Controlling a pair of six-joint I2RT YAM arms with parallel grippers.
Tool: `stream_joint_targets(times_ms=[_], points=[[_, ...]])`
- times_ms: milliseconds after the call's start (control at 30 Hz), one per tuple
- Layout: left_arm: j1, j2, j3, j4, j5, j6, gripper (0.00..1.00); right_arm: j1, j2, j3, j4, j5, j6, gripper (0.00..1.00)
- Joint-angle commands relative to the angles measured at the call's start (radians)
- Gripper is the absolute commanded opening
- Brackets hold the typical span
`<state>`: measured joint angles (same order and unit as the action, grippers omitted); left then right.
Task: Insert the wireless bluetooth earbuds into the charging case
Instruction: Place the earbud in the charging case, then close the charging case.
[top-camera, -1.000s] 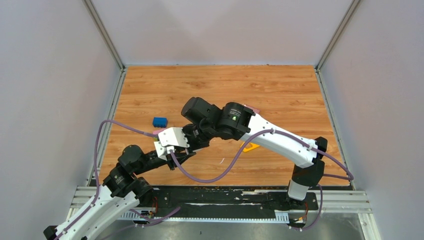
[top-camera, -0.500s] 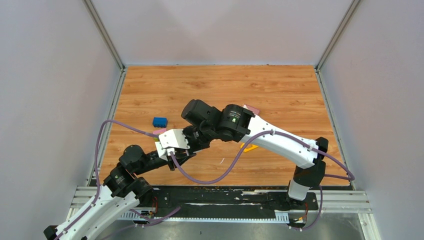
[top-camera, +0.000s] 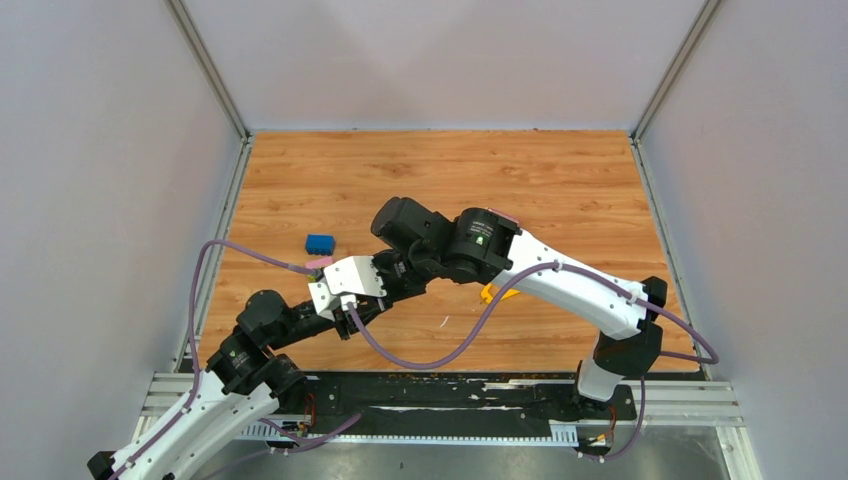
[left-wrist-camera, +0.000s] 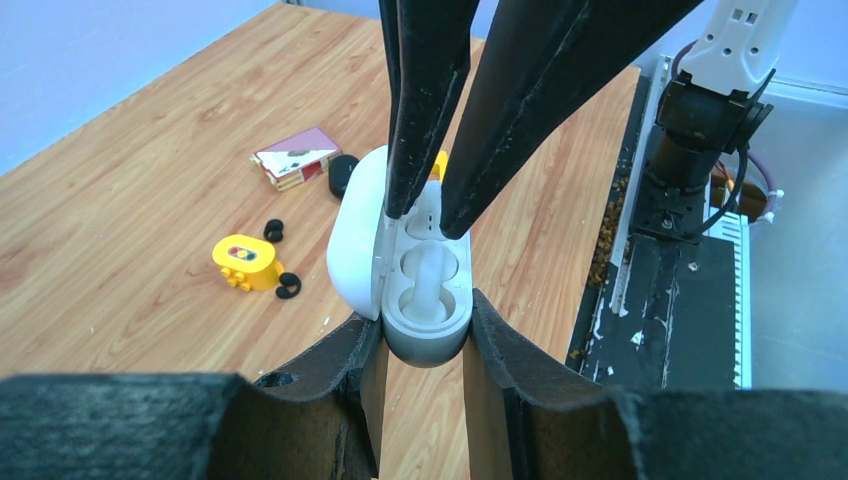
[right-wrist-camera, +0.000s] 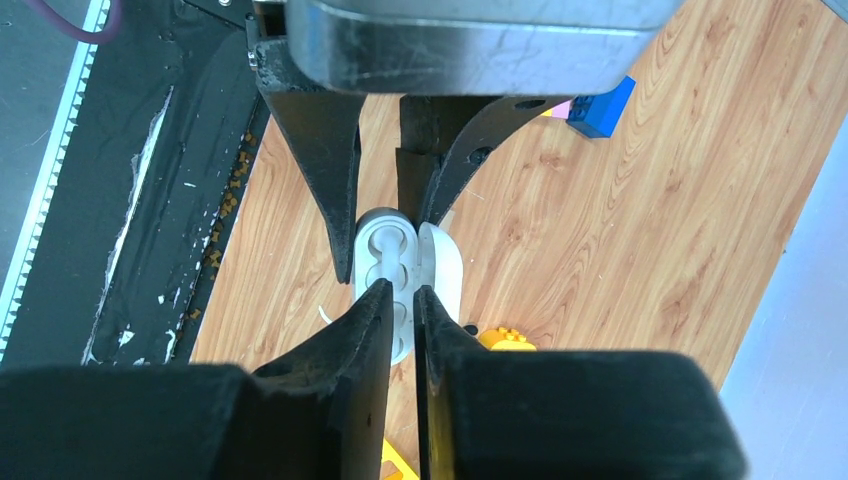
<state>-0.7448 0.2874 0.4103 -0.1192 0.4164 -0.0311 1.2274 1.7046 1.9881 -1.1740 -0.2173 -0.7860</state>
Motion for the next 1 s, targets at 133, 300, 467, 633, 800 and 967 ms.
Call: stream_joint_targets(times_ms=[133, 300, 467, 633, 800, 967], points=[[-0.001, -0.008, 0.015, 0.05, 0.001, 0.009, 0.0, 0.006, -0.01, 0.033, -0.002, 0.004, 0.013, 0.12], [-0.001, -0.009, 0.015, 0.047, 0.0, 0.01, 0.0, 0.006, -0.047, 0.09, -0.039, -0.043, -0.004, 0.11], [-0.001, -0.001, 0.015, 0.05, 0.008, 0.011, 0.0, 0.004, -0.143, -0.006, -0.035, 0.007, -0.007, 0.47], [-0.001, 0.012, 0.018, 0.049, 0.02, 0.021, 0.0, -0.018, -0.199, -0.135, -0.007, 0.052, -0.009, 0.73], [-0.001, 0.013, 0.018, 0.047, 0.039, 0.025, 0.0, -0.023, -0.18, -0.176, -0.027, -0.013, -0.021, 0.78], [-0.001, 0.009, 0.019, 0.044, 0.044, 0.028, 0.0, -0.025, -0.122, -0.142, -0.024, -0.017, -0.021, 0.78]])
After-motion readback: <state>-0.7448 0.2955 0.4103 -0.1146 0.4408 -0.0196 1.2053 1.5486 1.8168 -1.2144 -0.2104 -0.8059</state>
